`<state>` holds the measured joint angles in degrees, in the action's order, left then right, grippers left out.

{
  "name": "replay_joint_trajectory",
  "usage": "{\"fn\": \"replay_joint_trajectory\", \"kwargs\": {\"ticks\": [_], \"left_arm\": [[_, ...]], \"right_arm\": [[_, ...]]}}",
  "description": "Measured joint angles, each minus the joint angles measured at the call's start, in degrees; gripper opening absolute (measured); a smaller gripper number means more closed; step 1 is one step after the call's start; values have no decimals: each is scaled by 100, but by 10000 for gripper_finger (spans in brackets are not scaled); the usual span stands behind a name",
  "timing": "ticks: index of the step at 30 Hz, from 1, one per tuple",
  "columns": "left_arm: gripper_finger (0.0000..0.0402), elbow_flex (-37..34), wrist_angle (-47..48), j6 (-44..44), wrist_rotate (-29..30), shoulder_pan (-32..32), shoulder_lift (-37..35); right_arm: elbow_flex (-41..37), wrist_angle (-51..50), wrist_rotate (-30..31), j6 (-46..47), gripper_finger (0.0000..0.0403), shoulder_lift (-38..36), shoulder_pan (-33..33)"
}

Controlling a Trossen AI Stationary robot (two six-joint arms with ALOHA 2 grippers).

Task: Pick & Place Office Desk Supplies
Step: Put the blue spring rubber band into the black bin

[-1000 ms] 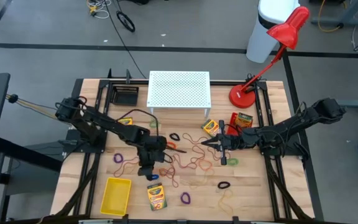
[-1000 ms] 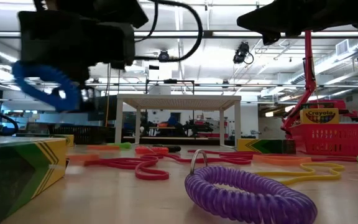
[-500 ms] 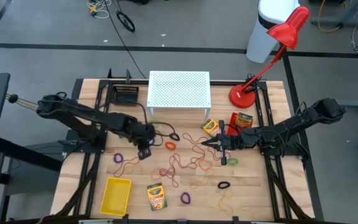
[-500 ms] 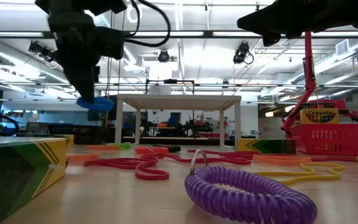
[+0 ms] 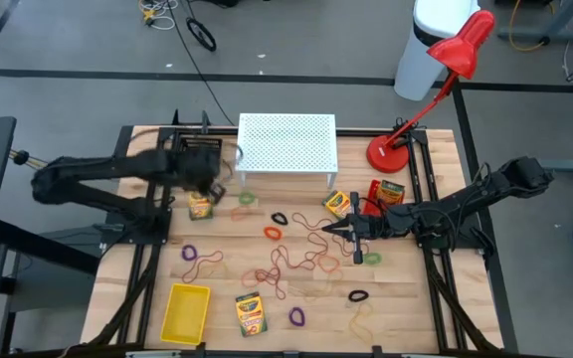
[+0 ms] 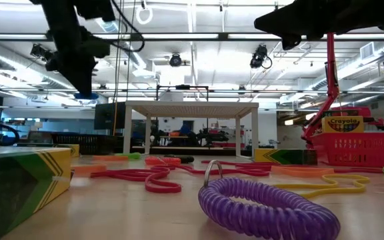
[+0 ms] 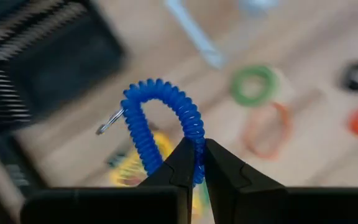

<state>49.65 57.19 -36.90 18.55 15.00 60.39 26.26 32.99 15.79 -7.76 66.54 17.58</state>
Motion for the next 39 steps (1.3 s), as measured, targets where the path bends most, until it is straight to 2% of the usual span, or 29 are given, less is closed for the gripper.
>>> {"fn": "replay_joint_trajectory", "kwargs": {"ticks": [4,9,13,17,22,29,39], "left_arm": [[29,0,-9,879,-202,1325,89],[30,0,-222,1836,-363,2724,640],[29,0,-710,2423,-453,3493,1178],[30,0,-1275,2740,-927,4026,1699],[30,0,-1441,2923,-1092,4440,2210],[33,0,-1593,2973,-1019,4430,2297],[93,2,-1631,2974,-1006,4433,2375]], "right_arm": [[0,29,0,-1,12,0,2],[0,42,0,-3,12,0,2],[0,40,0,-3,12,0,1],[0,40,2,-4,12,0,1],[0,38,0,-5,12,0,2],[0,12,2,-5,12,0,0],[0,-2,0,-5,12,0,2]]}}
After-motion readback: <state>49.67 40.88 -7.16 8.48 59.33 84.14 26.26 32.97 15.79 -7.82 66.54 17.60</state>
